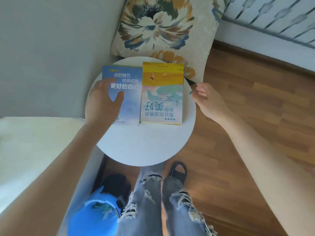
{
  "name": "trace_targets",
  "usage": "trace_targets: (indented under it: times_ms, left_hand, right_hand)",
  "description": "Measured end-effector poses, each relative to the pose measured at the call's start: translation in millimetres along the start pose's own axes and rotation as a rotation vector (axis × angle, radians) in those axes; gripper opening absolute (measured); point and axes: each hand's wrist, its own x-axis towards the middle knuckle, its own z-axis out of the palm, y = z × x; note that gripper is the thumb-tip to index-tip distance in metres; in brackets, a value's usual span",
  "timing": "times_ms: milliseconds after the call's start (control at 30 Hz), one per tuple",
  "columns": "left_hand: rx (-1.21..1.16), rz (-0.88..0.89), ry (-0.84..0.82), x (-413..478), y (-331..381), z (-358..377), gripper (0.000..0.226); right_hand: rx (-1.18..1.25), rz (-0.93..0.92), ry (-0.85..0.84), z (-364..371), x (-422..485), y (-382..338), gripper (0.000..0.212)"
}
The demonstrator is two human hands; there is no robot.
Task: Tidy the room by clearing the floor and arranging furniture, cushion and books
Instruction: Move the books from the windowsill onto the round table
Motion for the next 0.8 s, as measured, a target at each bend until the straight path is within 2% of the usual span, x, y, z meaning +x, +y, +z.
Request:
trace_targets:
  times_ms: [167, 267, 400, 533, 667, 800]
  left_hand:
    - [0.002, -0.115, 0.047, -35, -34, 1, 0.047]
    - [0.001, -0.191, 0.057, -47, -49, 2, 0.052]
    - [0.007, -0.331, 0.02, -56, -72, 7, 0.061]
    - [-0.002, -0.45, -0.003, -56, -92, 19, 0.07]
    - [-0.024, -0.556, -0.093, -52, -106, 34, 0.082]
    - [-0.05, -0.564, -0.152, -50, -111, 45, 0.083]
  right_hand:
    - [0.075, 0.076, -0.018, 19, -11, 11, 0.067]
    - [0.086, 0.062, -0.035, 21, -19, 14, 0.054]
    - [0.107, 0.063, -0.044, 27, -21, 16, 0.055]
    - [0.129, 0.085, -0.012, 38, -7, 25, 0.044]
    - [0.199, 0.113, 0.019, 52, -1, 26, 0.052]
    - [0.235, 0.142, 0.064, 61, 2, 29, 0.06]
